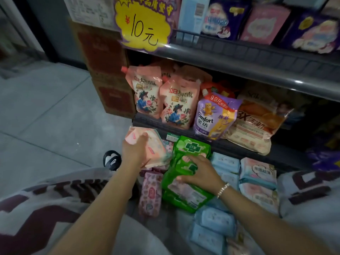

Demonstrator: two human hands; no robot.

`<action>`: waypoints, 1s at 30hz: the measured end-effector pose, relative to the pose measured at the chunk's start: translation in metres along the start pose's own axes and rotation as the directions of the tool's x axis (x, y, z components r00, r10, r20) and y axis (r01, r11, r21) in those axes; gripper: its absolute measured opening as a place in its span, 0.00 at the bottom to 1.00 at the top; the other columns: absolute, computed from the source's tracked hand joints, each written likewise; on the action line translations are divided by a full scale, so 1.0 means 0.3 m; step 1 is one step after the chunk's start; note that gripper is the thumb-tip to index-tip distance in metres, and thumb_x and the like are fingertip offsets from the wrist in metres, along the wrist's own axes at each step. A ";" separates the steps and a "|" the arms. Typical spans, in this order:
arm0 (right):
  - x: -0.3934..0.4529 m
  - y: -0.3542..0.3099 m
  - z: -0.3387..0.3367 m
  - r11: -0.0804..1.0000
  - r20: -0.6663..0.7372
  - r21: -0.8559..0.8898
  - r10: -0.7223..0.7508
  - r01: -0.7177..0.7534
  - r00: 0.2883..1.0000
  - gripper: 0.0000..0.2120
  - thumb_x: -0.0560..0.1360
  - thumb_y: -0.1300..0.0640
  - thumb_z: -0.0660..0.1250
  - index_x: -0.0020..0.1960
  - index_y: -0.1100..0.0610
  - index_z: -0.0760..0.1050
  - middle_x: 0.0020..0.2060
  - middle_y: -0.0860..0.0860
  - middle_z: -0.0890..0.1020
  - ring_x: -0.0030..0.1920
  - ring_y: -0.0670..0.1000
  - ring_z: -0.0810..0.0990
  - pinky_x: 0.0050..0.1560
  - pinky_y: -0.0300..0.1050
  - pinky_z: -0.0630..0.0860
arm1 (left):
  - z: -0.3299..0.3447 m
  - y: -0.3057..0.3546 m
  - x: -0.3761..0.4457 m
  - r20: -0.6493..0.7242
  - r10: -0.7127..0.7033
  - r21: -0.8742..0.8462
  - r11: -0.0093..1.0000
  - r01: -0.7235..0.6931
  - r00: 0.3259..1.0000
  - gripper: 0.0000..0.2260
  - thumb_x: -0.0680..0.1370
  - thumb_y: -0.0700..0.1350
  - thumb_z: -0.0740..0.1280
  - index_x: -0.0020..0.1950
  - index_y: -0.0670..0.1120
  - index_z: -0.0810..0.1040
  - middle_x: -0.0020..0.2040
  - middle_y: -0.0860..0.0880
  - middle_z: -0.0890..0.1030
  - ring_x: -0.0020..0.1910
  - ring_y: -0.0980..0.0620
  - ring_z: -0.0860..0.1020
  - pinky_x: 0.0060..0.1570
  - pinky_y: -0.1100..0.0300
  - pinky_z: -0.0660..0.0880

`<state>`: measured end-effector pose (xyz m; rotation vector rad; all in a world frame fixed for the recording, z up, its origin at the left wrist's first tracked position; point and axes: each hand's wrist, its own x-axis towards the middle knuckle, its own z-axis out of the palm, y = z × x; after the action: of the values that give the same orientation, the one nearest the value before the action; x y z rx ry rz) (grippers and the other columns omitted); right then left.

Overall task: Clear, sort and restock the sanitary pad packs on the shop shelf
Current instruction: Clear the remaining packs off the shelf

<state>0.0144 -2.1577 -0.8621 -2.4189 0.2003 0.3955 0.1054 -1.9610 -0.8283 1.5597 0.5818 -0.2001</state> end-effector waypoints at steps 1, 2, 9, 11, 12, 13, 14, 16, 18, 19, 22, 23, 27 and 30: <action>0.005 0.008 0.046 0.998 0.000 -0.064 -0.011 0.011 1.000 0.66 0.45 0.13 0.53 0.75 0.49 0.62 0.69 0.52 0.69 0.69 0.53 0.65 0.68 0.45 0.64 | -0.015 -0.011 -0.010 -0.013 -0.003 0.012 1.000 0.004 1.000 0.11 0.77 0.48 0.69 0.58 0.47 0.76 0.43 0.48 0.80 0.40 0.51 0.79 0.43 0.56 0.78; 0.013 0.020 0.084 0.992 -0.018 -0.128 -0.017 0.015 1.000 0.69 0.43 0.12 0.48 0.76 0.49 0.61 0.70 0.52 0.68 0.70 0.54 0.65 0.69 0.45 0.63 | -0.025 -0.021 -0.012 -0.023 -0.023 0.010 1.000 0.023 0.999 0.12 0.77 0.48 0.69 0.59 0.48 0.75 0.45 0.47 0.80 0.42 0.49 0.79 0.45 0.55 0.78; 0.035 0.092 0.267 0.922 0.000 -0.371 -0.120 0.112 0.993 0.58 0.54 0.21 0.64 0.76 0.51 0.61 0.68 0.52 0.70 0.66 0.56 0.68 0.66 0.49 0.62 | -0.078 -0.156 0.091 -0.061 -0.166 -0.118 0.980 0.158 0.984 0.42 0.56 0.62 0.74 0.68 0.49 0.70 0.57 0.45 0.80 0.51 0.42 0.81 0.51 0.42 0.79; 0.044 0.118 0.301 0.906 -0.047 -0.413 -0.121 0.091 0.991 0.56 0.53 0.25 0.71 0.73 0.53 0.66 0.64 0.52 0.74 0.61 0.56 0.73 0.61 0.51 0.68 | -0.080 -0.200 0.148 -0.086 -0.172 -0.136 0.978 0.160 0.981 0.47 0.51 0.65 0.73 0.69 0.51 0.69 0.58 0.45 0.79 0.53 0.41 0.80 0.52 0.41 0.78; 0.050 0.128 0.313 0.901 -0.047 -0.427 -0.114 0.083 0.992 0.56 0.50 0.25 0.72 0.70 0.54 0.71 0.59 0.51 0.78 0.56 0.56 0.77 0.55 0.51 0.72 | -0.078 -0.186 0.133 -0.076 -0.179 -0.131 0.977 0.168 0.981 0.47 0.52 0.64 0.73 0.69 0.50 0.69 0.58 0.44 0.79 0.53 0.41 0.80 0.51 0.41 0.79; 0.057 0.133 0.324 0.900 -0.035 -0.430 -0.092 0.068 0.995 0.56 0.46 0.23 0.72 0.65 0.55 0.75 0.55 0.50 0.80 0.50 0.54 0.78 0.49 0.50 0.75 | -0.071 -0.134 0.082 -0.060 -0.169 -0.135 0.978 0.160 0.984 0.43 0.56 0.62 0.74 0.68 0.49 0.70 0.57 0.44 0.80 0.52 0.41 0.80 0.51 0.41 0.79; 0.067 0.136 0.335 0.906 -0.011 -0.420 -0.061 0.051 0.998 0.55 0.43 0.22 0.70 0.61 0.54 0.78 0.52 0.49 0.81 0.47 0.53 0.79 0.45 0.48 0.76 | -0.062 -0.108 0.057 -0.043 -0.163 -0.136 0.978 0.156 0.986 0.36 0.62 0.59 0.75 0.66 0.47 0.72 0.56 0.43 0.80 0.51 0.41 0.81 0.50 0.41 0.80; 0.082 0.134 0.347 0.918 0.009 -0.393 -0.057 0.056 0.998 0.54 0.43 0.21 0.68 0.59 0.54 0.78 0.50 0.49 0.80 0.46 0.51 0.76 0.46 0.47 0.75 | -0.047 -0.090 0.037 -0.025 -0.141 -0.131 0.982 0.137 0.990 0.21 0.72 0.51 0.72 0.62 0.45 0.74 0.54 0.43 0.81 0.50 0.42 0.81 0.50 0.42 0.80; 0.088 0.136 0.350 0.922 0.006 -0.380 -0.083 0.079 0.997 0.53 0.46 0.21 0.66 0.61 0.54 0.76 0.52 0.50 0.78 0.50 0.52 0.72 0.51 0.49 0.67 | -0.032 -0.100 0.045 -0.022 -0.156 -0.117 0.981 0.152 0.988 0.20 0.73 0.51 0.72 0.61 0.45 0.73 0.53 0.44 0.81 0.49 0.43 0.81 0.50 0.42 0.80; 0.089 0.139 0.348 0.922 0.006 -0.378 -0.086 0.082 0.996 0.52 0.49 0.21 0.64 0.62 0.55 0.75 0.53 0.50 0.77 0.52 0.52 0.70 0.53 0.49 0.64 | -0.025 -0.105 0.047 -0.023 -0.159 -0.108 0.982 0.155 0.987 0.20 0.73 0.51 0.72 0.61 0.45 0.73 0.52 0.44 0.81 0.49 0.43 0.81 0.49 0.42 0.80; 0.085 0.172 0.351 0.922 -0.013 -0.378 -0.100 0.088 0.995 0.52 0.56 0.19 0.55 0.66 0.54 0.72 0.57 0.51 0.74 0.56 0.53 0.70 0.57 0.50 0.65 | -0.007 -0.127 0.054 -0.034 -0.174 -0.084 0.982 0.170 0.984 0.22 0.74 0.51 0.72 0.63 0.44 0.71 0.53 0.45 0.79 0.49 0.44 0.81 0.51 0.43 0.80; 0.085 0.181 0.351 0.922 -0.024 -0.375 -0.113 0.096 0.993 0.51 0.58 0.19 0.52 0.67 0.54 0.71 0.58 0.50 0.74 0.57 0.53 0.71 0.58 0.50 0.67 | -0.001 -0.130 0.051 -0.025 -0.179 -0.080 0.981 0.176 0.984 0.24 0.73 0.52 0.72 0.64 0.44 0.70 0.54 0.45 0.79 0.50 0.44 0.80 0.51 0.42 0.80; 0.090 0.180 0.315 0.956 -0.134 -0.265 -0.164 0.124 0.977 0.54 0.61 0.17 0.45 0.72 0.54 0.68 0.64 0.52 0.73 0.63 0.55 0.71 0.63 0.52 0.65 | 0.015 -0.134 0.022 0.012 -0.182 -0.041 0.982 0.182 0.983 0.21 0.76 0.51 0.70 0.64 0.47 0.65 0.47 0.48 0.73 0.46 0.46 0.77 0.53 0.47 0.78; 0.074 0.166 0.258 0.988 -0.260 -0.051 -0.156 0.148 0.953 0.52 0.65 0.19 0.45 0.73 0.55 0.66 0.67 0.54 0.71 0.66 0.54 0.66 0.66 0.51 0.60 | 0.026 -0.124 0.001 0.025 -0.191 -0.034 0.981 0.192 0.981 0.24 0.76 0.51 0.71 0.67 0.43 0.67 0.56 0.44 0.78 0.52 0.43 0.80 0.51 0.44 0.80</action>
<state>0.0055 -2.1470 -0.9558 -2.4920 0.1229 0.0060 0.0896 -1.9696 -0.8620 1.4641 0.7153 -0.3501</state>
